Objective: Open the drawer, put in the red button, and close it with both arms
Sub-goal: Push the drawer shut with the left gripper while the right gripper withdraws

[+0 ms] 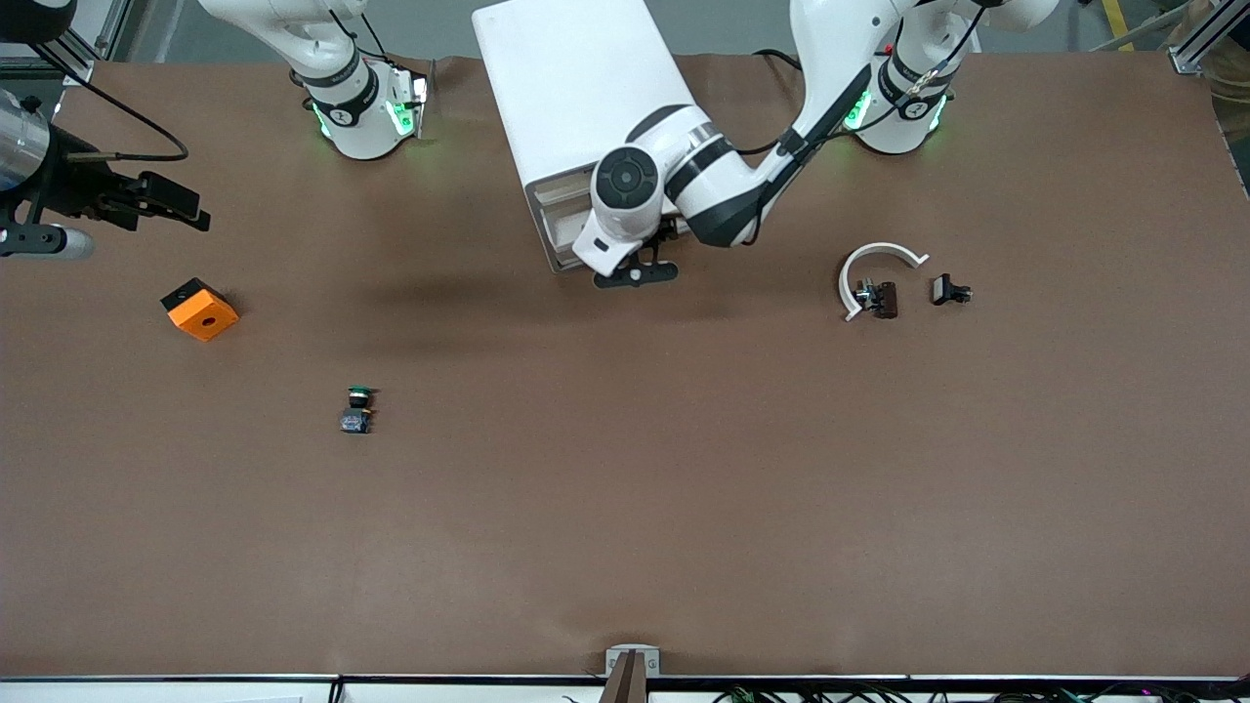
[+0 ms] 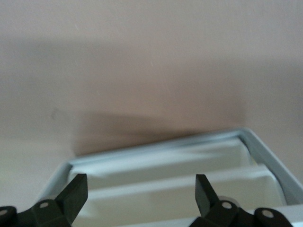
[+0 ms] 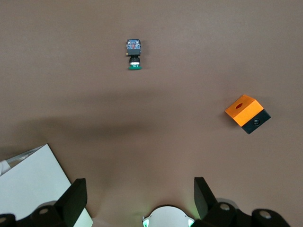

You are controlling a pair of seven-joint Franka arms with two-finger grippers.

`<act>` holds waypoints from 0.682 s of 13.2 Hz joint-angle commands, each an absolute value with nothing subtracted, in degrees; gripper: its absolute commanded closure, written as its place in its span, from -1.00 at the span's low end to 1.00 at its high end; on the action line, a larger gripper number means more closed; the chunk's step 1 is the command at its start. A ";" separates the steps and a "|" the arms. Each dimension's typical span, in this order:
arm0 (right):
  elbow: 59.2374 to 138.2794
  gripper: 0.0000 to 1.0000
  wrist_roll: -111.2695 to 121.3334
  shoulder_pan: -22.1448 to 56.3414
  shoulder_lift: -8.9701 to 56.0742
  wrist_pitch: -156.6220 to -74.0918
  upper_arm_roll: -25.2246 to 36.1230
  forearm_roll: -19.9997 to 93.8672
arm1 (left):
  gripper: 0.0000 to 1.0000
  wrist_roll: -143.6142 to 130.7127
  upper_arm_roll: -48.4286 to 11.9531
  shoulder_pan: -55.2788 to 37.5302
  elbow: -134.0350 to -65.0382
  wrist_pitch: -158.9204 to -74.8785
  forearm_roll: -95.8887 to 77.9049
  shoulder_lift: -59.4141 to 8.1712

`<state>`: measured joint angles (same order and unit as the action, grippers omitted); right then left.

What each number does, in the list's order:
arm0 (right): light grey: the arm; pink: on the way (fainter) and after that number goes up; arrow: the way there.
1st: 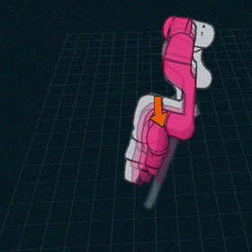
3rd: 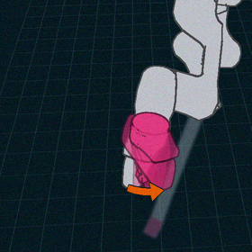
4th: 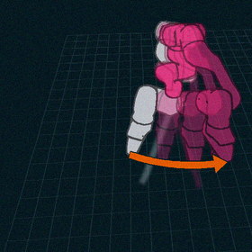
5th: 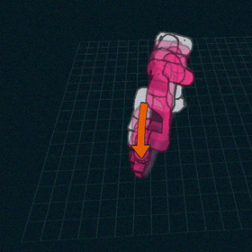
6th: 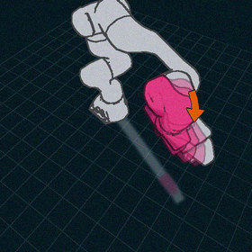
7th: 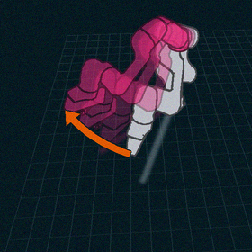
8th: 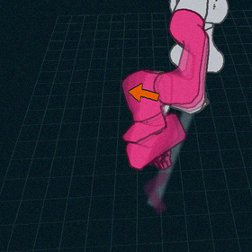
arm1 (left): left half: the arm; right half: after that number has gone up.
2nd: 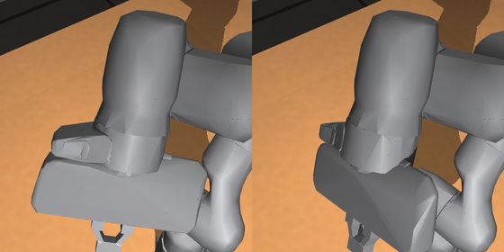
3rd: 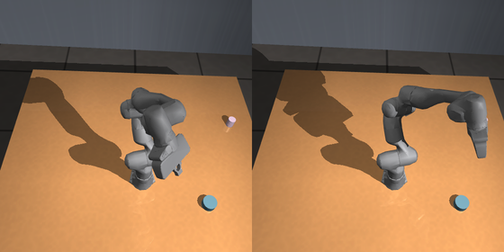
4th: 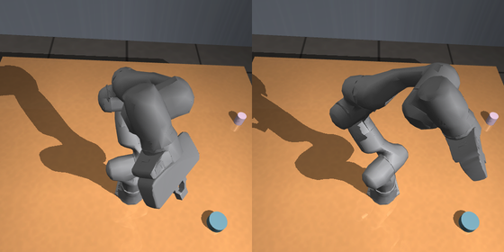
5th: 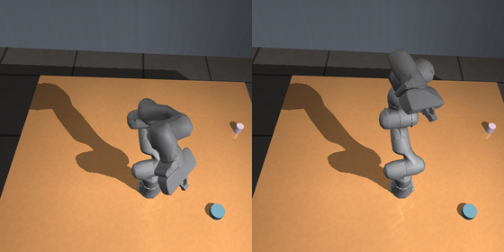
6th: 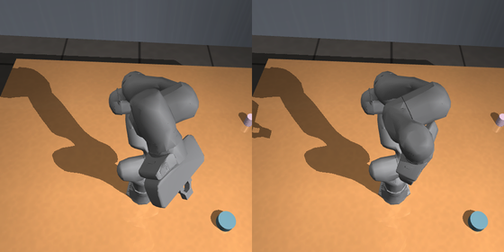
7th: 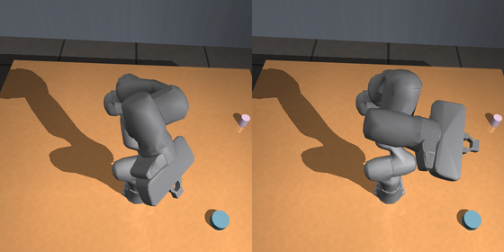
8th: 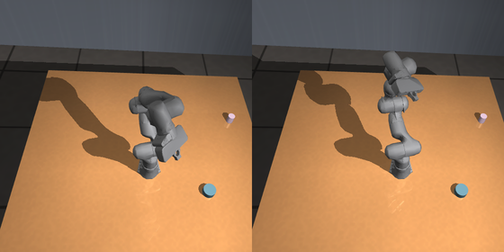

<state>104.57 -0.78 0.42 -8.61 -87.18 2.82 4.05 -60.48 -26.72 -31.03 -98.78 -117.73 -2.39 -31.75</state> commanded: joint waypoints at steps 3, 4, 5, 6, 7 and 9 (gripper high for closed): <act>102.32 -1.00 -0.35 0.53 -10.90 -88.51 1.23 0.01 | -1.00 -65.03 -29.88 -30.85 -100.37 -118.04 -4.13 -30.94; 100.91 -1.00 -0.35 0.61 -10.90 -88.33 1.23 -0.17 | -1.00 -65.21 -29.88 -30.59 -100.46 -118.04 -4.13 -31.02; 99.33 -1.00 -0.44 0.70 -10.72 -87.81 1.23 -0.18 | -1.00 -65.30 -29.80 -30.24 -100.20 -118.04 -4.13 -31.20; 97.66 -1.00 -0.35 0.62 -10.64 -86.93 1.32 -0.18 | -1.00 -65.30 -29.53 -29.89 -99.76 -118.12 -4.04 -31.29; 96.34 -1.00 -0.35 0.53 -10.55 -86.31 1.41 -0.18 | -1.00 -65.39 -28.84 -28.58 -98.62 -118.04 -3.96 -31.29; 95.10 -1.00 -0.26 0.44 -10.55 -85.96 1.58 -0.26 | -1.00 -64.95 -28.21 -24.19 -97.39 -118.04 -2.91 -30.77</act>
<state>96.91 -0.76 0.51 -10.63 -87.16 1.46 0.82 -65.45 -28.28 -28.45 -98.48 -118.26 -2.92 -31.68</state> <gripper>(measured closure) 0.000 0.000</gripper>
